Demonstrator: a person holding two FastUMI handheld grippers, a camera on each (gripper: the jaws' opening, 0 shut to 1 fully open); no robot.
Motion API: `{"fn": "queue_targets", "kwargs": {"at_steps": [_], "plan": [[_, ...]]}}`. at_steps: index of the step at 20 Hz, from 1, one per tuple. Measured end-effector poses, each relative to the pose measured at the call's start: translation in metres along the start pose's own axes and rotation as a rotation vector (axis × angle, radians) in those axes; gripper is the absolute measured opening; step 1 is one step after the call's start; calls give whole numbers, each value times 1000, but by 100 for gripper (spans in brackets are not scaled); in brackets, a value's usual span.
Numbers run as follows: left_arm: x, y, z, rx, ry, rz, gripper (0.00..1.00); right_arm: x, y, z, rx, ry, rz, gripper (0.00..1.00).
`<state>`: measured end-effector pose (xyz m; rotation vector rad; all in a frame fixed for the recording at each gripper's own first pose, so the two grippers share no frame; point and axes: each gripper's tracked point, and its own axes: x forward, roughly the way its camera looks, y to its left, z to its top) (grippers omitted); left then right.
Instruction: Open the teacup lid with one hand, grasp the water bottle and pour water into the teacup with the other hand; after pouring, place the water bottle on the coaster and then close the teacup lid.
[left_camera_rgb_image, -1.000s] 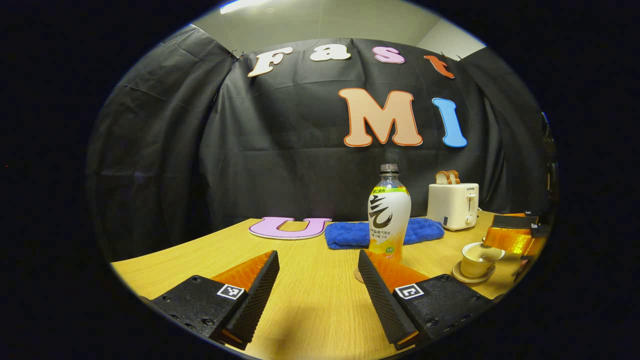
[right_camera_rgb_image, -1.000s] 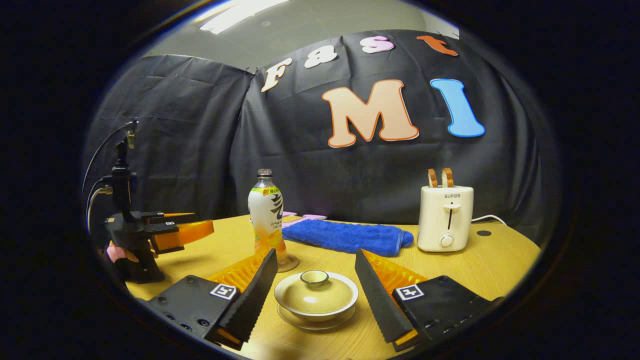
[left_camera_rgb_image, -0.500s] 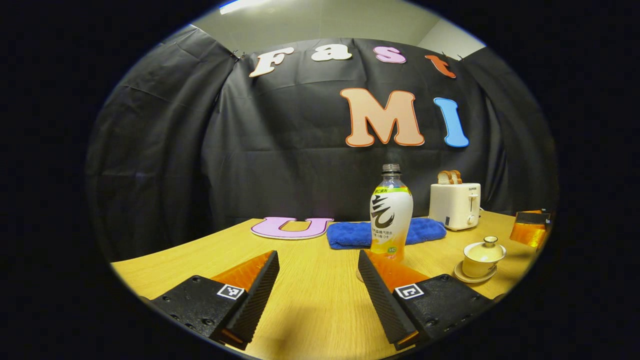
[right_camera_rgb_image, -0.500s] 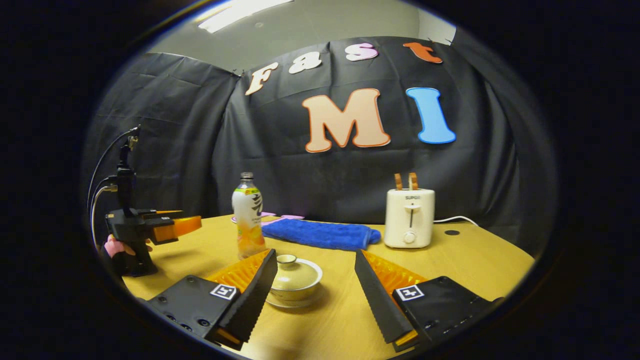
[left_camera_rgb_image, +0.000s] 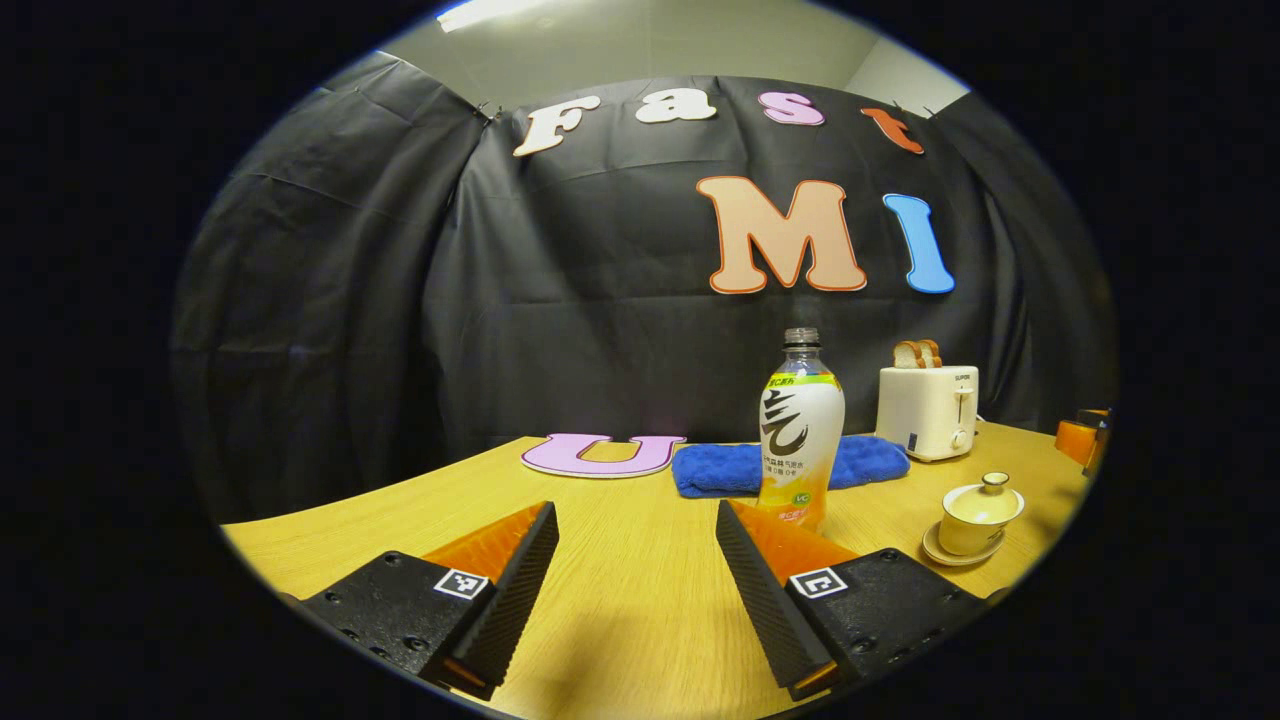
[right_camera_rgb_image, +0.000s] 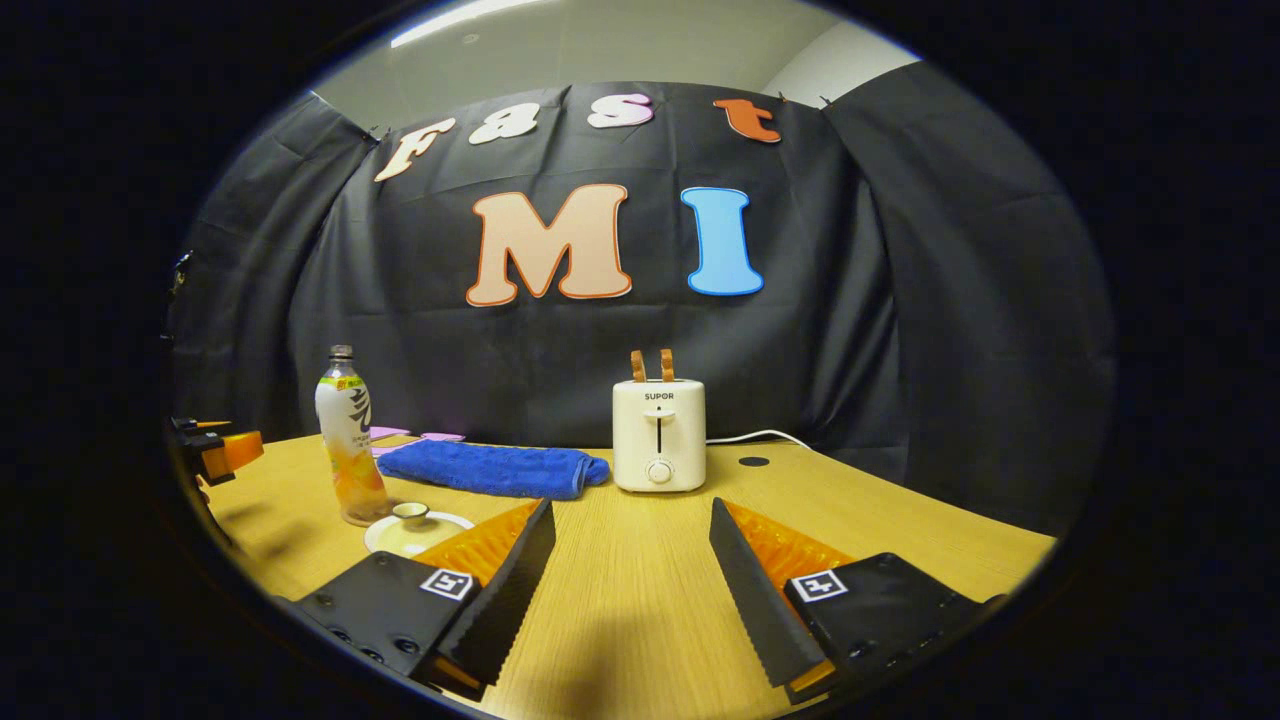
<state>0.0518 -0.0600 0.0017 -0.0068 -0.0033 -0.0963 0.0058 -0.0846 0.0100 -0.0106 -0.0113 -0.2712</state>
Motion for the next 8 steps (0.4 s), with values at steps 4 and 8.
{"fn": "queue_targets", "kwargs": {"at_steps": [4,8], "plan": [[0,0,0,0,0,3,93,-1,0,-1,0,0,0,98],[0,1,0,1,1,5,93,-1,-1,-1,-1,0,0,94]]}}
